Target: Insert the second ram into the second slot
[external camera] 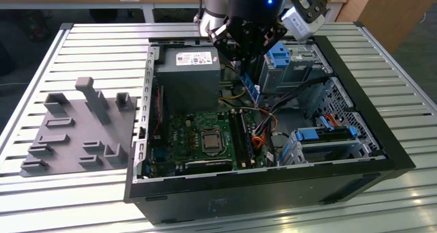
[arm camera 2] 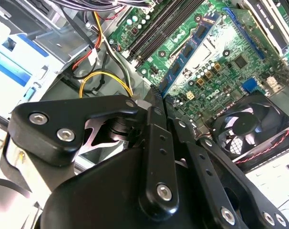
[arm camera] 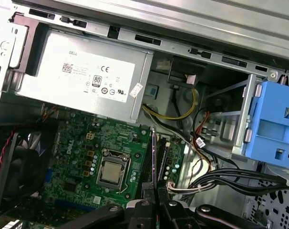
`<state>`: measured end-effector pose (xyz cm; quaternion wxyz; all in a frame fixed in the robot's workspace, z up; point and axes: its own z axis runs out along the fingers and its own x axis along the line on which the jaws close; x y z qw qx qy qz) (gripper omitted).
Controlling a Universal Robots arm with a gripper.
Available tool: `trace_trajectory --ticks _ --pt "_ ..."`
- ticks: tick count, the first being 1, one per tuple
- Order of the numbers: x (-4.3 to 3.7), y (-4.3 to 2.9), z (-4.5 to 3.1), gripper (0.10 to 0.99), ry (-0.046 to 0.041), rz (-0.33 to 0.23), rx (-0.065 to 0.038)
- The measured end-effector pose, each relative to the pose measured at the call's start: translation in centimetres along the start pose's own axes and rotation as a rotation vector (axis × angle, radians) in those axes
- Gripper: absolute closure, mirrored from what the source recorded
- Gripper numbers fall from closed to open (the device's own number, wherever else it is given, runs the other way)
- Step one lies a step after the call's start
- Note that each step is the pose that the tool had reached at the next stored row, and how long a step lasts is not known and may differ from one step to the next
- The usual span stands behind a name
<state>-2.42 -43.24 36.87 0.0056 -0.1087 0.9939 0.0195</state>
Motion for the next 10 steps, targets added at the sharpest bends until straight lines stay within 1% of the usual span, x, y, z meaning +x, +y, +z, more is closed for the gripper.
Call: trace_trajectory --ticks 10 --pt "0.00 0.00 0.02 0.949 -0.0019 0.048 0.001"
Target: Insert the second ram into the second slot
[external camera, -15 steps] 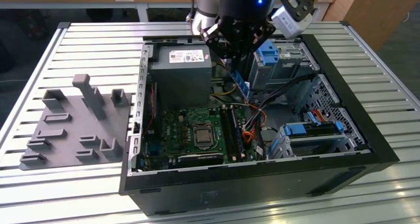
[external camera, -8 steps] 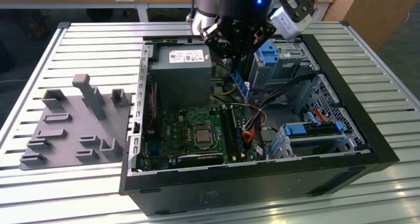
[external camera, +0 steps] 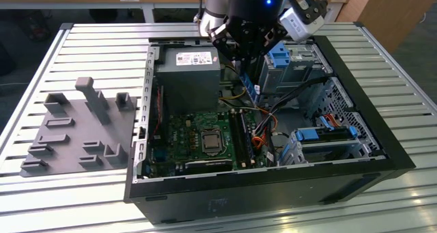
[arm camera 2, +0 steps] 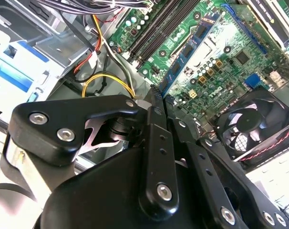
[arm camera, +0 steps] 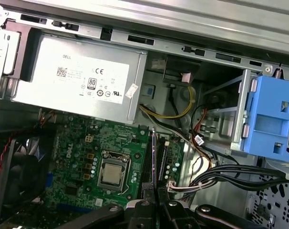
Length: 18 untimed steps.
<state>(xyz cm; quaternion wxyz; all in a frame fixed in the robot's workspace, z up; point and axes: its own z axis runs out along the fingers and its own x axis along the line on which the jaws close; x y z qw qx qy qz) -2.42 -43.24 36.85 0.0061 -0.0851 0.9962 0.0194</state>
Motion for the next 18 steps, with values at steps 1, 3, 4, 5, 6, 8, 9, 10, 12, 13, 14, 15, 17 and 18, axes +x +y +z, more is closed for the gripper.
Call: trace_trajectory --ticks 1,3,4,5,6,8,9,10,12,13,14,15,17,18 --pt "0.00 0.00 0.00 0.949 -0.0002 0.004 0.000" --pt "0.00 0.00 0.01 0.949 -0.0004 0.012 0.000" --pt "0.00 0.00 0.01 0.949 -0.0006 0.016 0.000" --pt "0.00 0.00 0.02 0.949 -0.0007 0.021 0.000" --pt "0.00 0.00 0.02 0.949 -0.0010 0.025 0.000" --pt "0.00 0.00 0.03 0.949 -0.0013 0.034 0.001" --pt "0.00 0.00 0.07 0.949 -0.0022 0.059 0.001" --pt "0.00 0.00 0.10 0.949 -0.0024 0.064 0.001" --pt "0.00 -0.01 0.14 0.949 -0.0026 0.067 0.001" --pt "0.00 -0.01 0.16 0.949 -0.0026 0.069 0.001" --pt "0.00 -0.01 0.18 0.949 -0.0026 0.069 0.001" --pt "0.00 -0.01 0.19 0.949 -0.0026 0.070 0.001" --pt "0.00 -0.01 0.22 0.949 -0.0026 0.070 0.001" --pt "0.00 -0.01 0.23 0.949 -0.0026 0.070 0.001"
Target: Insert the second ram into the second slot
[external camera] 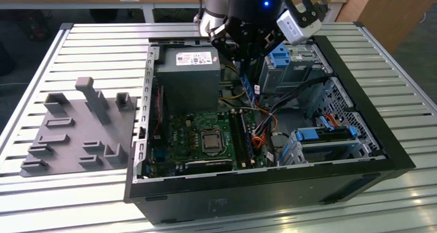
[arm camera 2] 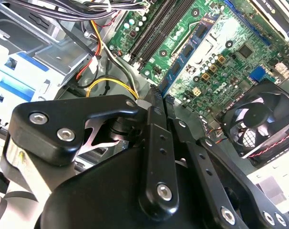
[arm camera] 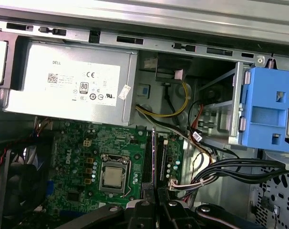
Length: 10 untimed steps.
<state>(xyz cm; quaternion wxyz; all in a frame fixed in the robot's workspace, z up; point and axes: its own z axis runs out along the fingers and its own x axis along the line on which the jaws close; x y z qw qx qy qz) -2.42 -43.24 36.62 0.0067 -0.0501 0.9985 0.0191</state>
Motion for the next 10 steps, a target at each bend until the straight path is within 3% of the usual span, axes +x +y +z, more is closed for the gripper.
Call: trace_trajectory --ticks 10 --pt "0.00 -0.01 0.24 0.949 0.0000 0.000 0.000"
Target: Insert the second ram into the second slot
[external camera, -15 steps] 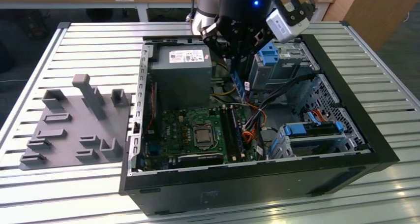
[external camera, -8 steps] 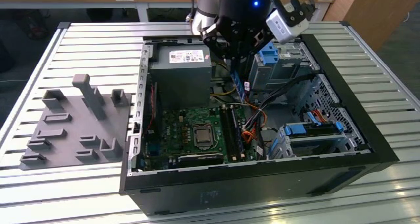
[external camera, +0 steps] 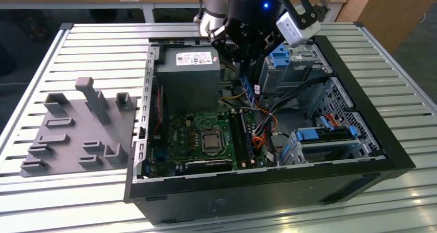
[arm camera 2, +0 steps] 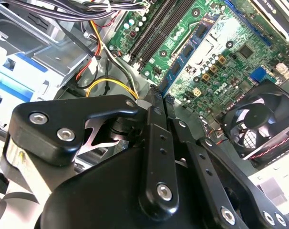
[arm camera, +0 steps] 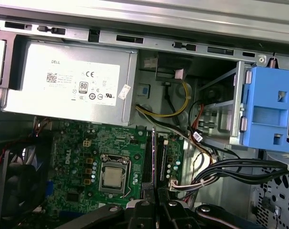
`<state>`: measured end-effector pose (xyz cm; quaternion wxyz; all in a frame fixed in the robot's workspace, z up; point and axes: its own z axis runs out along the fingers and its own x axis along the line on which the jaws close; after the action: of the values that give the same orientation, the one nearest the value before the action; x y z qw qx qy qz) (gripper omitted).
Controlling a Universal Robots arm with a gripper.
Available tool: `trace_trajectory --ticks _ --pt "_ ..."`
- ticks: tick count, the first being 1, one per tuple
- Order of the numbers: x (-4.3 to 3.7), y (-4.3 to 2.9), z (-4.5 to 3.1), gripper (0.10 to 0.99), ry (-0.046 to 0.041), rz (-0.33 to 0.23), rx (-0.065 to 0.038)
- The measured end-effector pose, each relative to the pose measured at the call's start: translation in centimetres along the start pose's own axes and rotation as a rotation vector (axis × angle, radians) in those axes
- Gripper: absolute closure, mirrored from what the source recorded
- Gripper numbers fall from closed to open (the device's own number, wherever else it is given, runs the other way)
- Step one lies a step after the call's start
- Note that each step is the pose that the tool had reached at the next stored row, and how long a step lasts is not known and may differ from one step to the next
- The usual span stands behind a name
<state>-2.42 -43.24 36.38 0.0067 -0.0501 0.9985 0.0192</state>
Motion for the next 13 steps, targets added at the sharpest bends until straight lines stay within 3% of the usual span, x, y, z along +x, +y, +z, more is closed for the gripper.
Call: trace_trajectory --ticks 13 --pt "0.00 -0.01 0.16 0.949 -0.0005 0.015 0.001"
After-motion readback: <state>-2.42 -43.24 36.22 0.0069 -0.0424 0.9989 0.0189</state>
